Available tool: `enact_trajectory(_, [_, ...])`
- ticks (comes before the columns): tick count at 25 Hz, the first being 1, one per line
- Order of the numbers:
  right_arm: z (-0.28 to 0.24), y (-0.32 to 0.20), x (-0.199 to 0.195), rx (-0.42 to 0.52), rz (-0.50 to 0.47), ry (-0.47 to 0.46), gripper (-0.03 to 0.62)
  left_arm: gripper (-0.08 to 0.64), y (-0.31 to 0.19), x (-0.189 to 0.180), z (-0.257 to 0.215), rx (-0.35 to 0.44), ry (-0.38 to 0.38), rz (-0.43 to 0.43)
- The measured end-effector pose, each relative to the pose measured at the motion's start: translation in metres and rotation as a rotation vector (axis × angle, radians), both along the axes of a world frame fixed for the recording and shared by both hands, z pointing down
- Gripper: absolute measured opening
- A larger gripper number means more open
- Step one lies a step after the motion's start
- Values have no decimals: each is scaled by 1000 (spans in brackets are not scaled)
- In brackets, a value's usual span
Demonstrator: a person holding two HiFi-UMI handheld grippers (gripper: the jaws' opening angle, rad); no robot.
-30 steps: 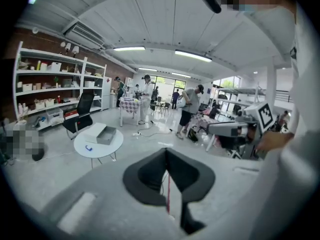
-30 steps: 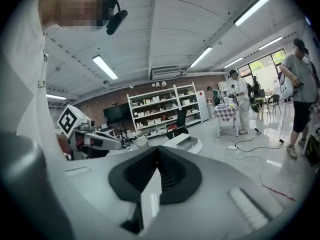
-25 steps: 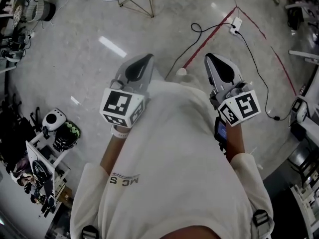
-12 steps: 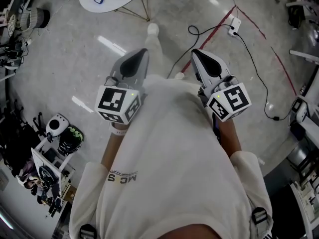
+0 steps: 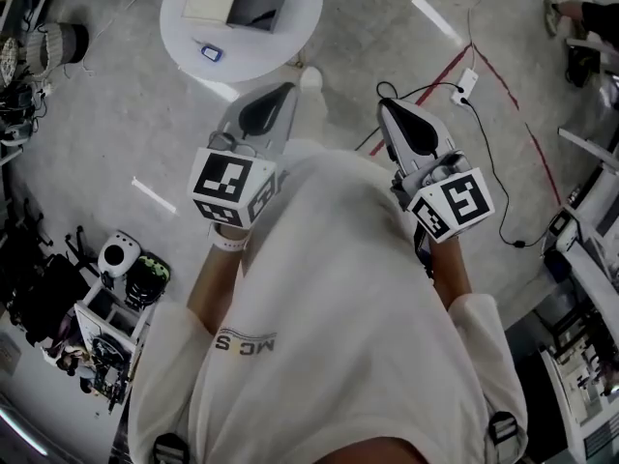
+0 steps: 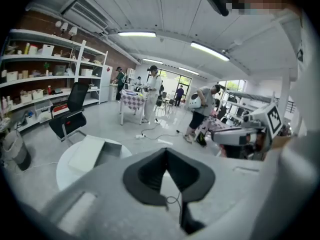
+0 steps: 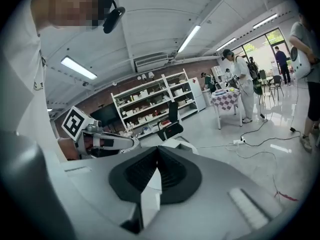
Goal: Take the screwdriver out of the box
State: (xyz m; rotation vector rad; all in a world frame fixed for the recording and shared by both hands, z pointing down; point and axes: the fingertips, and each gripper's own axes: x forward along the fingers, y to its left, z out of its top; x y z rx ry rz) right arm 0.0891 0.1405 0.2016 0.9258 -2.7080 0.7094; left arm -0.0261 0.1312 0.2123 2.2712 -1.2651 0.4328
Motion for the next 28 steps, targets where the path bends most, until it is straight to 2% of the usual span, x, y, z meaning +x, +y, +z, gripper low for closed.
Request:
enact_trajectory(4, [-5, -85, -42, 20, 3, 42, 0, 0, -82, -51, 1, -1, -31, 30])
enact_trajectory(7, [-5, -125, -63, 32, 16, 57, 0, 0, -121, -77, 11, -9, -67, 53])
enact_trajectory(11, [1, -167, -74, 20, -1, 50, 0, 0, -162, -97, 28, -49, -106, 54])
enact_trajectory(13, [13, -188, -74, -19, -3, 41, 0, 0, -182, -98, 37, -63, -125, 65])
enact_trajectory(17, [34, -210, -84, -103, -19, -7, 0, 0, -198, -104, 59, -113, -158, 80])
enact_trajectory(22, [64, -227, -99, -119, -52, -1, 0, 0, -211, -111, 98, -144, -204, 93])
enact_trajectory(28, [100, -240, -115, -149, -82, -7, 0, 0, -219, -121, 158, -193, -312, 150])
